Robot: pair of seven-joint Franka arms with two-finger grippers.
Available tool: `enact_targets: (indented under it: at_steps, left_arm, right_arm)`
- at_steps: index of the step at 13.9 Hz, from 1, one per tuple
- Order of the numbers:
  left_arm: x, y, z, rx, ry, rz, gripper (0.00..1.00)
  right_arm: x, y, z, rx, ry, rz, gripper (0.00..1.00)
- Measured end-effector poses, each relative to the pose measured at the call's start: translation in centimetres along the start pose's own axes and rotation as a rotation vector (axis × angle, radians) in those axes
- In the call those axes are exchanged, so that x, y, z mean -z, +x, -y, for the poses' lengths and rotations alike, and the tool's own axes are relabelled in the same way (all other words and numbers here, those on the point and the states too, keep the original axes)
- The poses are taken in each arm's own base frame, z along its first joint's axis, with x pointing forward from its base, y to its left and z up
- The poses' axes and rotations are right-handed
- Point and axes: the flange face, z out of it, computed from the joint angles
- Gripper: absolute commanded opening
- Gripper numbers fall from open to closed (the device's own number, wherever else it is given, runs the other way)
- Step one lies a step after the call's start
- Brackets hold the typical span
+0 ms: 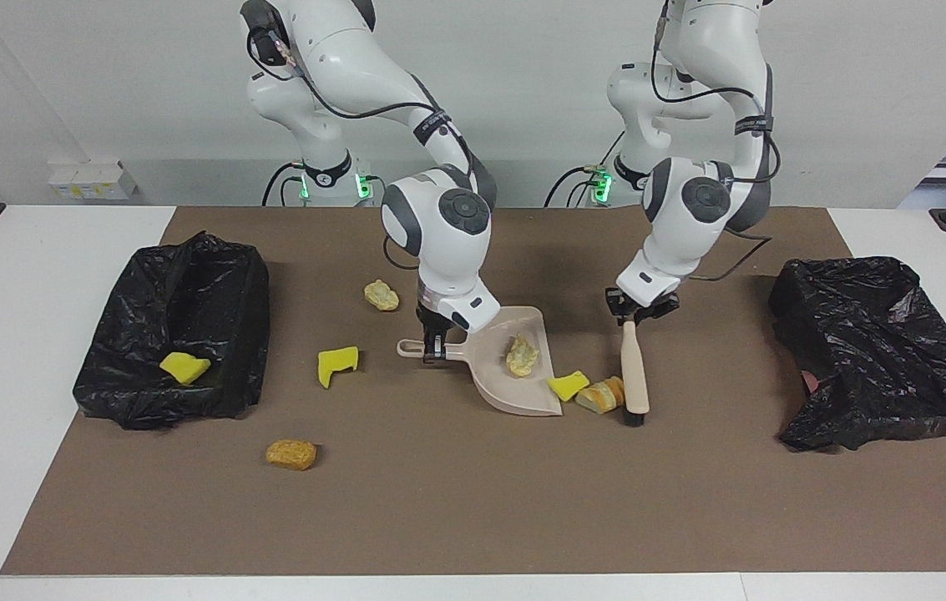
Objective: Sweep and dump trash in bin
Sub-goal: 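Sweep bread and sponge pieces into the dustpan with the left gripper's brush, then carry the dustpan to the black bag while the left gripper drops the brush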
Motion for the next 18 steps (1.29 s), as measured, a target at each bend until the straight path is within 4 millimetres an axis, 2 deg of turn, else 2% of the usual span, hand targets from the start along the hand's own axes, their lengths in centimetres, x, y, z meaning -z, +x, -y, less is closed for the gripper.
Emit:
enact_targets:
  at_steps: [4, 6, 7, 9, 11, 13, 16, 18]
  left_arm:
    - [-0.3, -2.5, -8.0, -0.017, -0.010, 0.010, 0.00]
    - [-0.4, -3.7, -11.0, -0.001, -0.012, 0.013, 0.00]
    - [-0.4, -4.0, -11.3, 0.006, -0.011, 0.014, 0.00]
    - [-0.4, -3.7, -10.3, 0.029, -0.011, 0.015, 0.00]
    - [-0.4, -3.0, -7.8, 0.080, -0.012, 0.017, 0.00]
    - [-0.1, -2.3, -5.6, 0.135, -0.016, 0.016, 0.00]
    - [0.6, -3.0, -5.1, 0.200, -0.006, 0.051, 0.00]
    - [1.1, -4.3, -6.4, 0.242, 0.000, 0.059, 0.00]
  right_arm:
    - [-0.2, -0.7, -0.3, -0.011, 0.002, 0.000, 0.00]
    - [-0.2, -0.8, -0.4, -0.013, -0.001, -0.002, 0.00]
    - [-0.2, -0.9, -0.5, -0.015, -0.004, -0.004, 0.00]
    - [-0.3, -1.1, -0.6, -0.019, -0.007, -0.007, 0.00]
    - [-0.3, -1.4, -0.9, -0.026, -0.014, -0.015, 0.00]
    - [-0.1, -2.6, -1.6, -0.054, -0.026, -0.036, 0.00]
    - [1.6, -6.5, -2.8, -0.072, -0.042, -0.065, 0.00]
    - [3.2, -10.9, -3.3, -0.078, -0.046, -0.105, 0.00]
